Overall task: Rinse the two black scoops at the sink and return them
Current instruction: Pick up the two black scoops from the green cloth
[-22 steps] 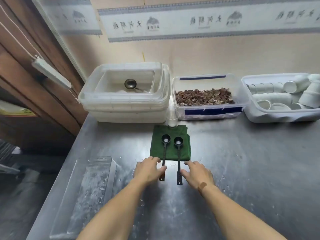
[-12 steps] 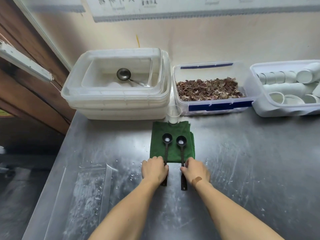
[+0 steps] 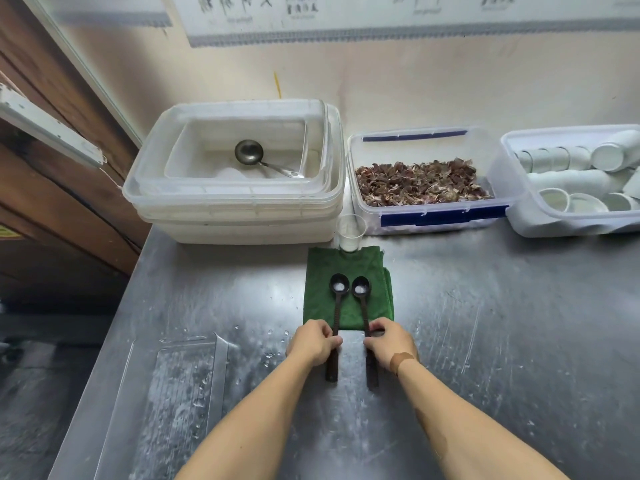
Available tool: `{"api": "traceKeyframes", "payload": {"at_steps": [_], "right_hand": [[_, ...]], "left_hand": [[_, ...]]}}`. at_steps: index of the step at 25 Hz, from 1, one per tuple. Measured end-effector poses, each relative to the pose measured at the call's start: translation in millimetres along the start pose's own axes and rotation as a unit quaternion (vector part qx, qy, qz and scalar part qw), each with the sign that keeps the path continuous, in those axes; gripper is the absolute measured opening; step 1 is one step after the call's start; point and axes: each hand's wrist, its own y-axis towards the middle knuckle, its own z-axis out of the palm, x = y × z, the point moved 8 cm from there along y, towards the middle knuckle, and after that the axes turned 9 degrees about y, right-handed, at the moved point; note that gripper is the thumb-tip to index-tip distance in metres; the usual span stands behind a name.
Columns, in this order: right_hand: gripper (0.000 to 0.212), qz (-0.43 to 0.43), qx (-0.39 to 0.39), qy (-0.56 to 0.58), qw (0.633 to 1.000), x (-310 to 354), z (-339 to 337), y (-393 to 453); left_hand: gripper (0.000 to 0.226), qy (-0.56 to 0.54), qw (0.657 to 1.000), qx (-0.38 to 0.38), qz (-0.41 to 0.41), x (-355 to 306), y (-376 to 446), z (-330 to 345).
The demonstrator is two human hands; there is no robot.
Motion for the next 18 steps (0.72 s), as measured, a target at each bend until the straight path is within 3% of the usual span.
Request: {"api": "traceKeyframes", "payload": {"at_steps": [7,13,18], "right_hand": [[0.033,0.043,0.090,0.231,0.968,-3,1,-20],[0.037,0.004,0.152,0.236,0.960,16,-13,-44],[0.025,-0.029,0.190,0.223,0.956,35,-16,-67]], "left_hand": [[0.009,-0.208,0.976,0.040,0.041,-5,-18,4],[0.006,-0.250,0.967,-0.017,0.042,-1,-48,-16],[0.005,-0.300,0.950,-0.080,0.035,11,-82,-30]]}}
